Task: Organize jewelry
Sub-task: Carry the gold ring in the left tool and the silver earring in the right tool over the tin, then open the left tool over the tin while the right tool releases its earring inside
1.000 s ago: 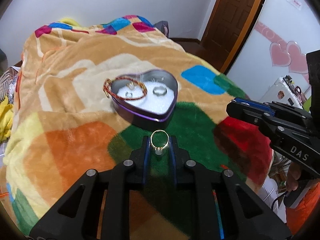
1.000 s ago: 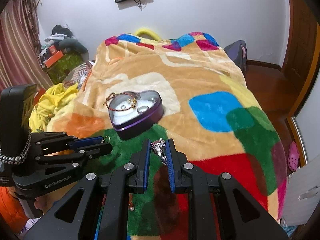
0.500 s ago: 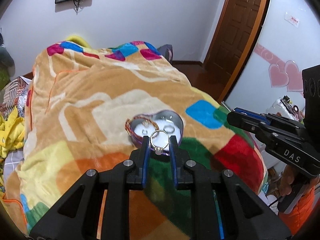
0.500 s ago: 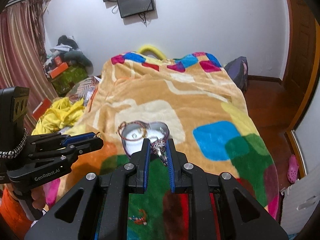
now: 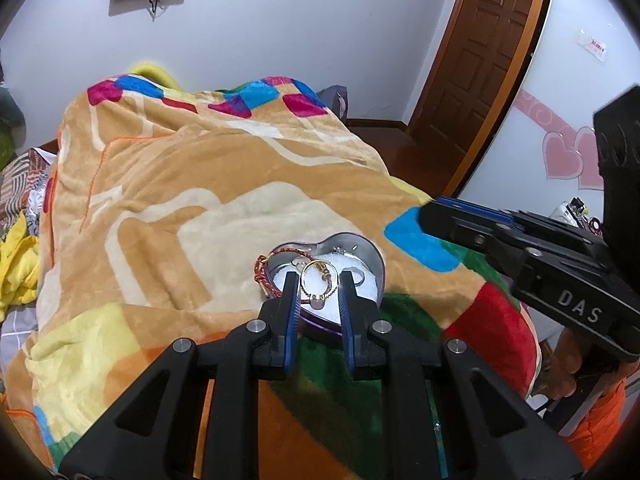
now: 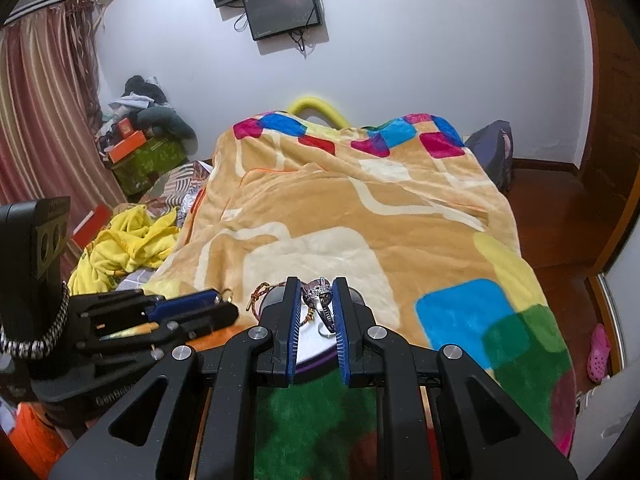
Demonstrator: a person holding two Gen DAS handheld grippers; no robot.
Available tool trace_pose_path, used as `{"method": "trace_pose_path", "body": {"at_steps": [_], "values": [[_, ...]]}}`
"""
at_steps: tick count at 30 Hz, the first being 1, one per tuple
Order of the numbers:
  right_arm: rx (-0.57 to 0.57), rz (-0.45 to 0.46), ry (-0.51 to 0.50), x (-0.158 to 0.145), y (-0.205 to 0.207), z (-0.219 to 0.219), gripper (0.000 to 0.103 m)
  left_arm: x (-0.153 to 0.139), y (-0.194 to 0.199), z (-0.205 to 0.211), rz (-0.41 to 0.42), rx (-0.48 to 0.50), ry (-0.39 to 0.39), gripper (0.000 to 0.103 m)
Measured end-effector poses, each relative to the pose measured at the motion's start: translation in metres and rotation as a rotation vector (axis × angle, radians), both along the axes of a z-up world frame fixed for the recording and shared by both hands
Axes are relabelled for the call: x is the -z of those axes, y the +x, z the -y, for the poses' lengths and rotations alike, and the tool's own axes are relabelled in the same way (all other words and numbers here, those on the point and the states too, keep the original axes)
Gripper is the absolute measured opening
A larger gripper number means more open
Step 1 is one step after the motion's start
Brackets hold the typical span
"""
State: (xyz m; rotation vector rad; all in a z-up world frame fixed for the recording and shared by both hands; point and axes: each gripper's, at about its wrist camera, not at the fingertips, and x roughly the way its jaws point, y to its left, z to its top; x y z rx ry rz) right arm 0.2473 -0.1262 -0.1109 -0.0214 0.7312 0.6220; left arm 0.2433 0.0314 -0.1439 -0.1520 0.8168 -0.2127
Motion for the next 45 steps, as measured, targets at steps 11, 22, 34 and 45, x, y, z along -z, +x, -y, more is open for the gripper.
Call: {"method": "trace_pose_path", "body": {"at_steps": [11, 22, 34, 45], "values": [[-0.024, -0.078, -0.039, 0.028, 0.026, -0.013, 0.014, 0.022, 0.019, 0.007, -0.052, 0.040, -0.017, 0.018], [-0.040, -0.118, -0.044, 0.036, 0.036, -0.014, 0.014, 0.027, 0.028, 0.001, -0.082, 0.031, -0.022, 0.018], [-0.057, -0.132, -0.062, 0.032, 0.032, -0.015, 0.018, 0.008, 0.009, 0.005, -0.047, 0.034, 0.005, 0.018], [-0.030, -0.086, -0.073, 0.011, 0.005, -0.003, 0.019, 0.000, -0.012, 0.013, -0.068, 0.051, 0.015, 0.021]]}}
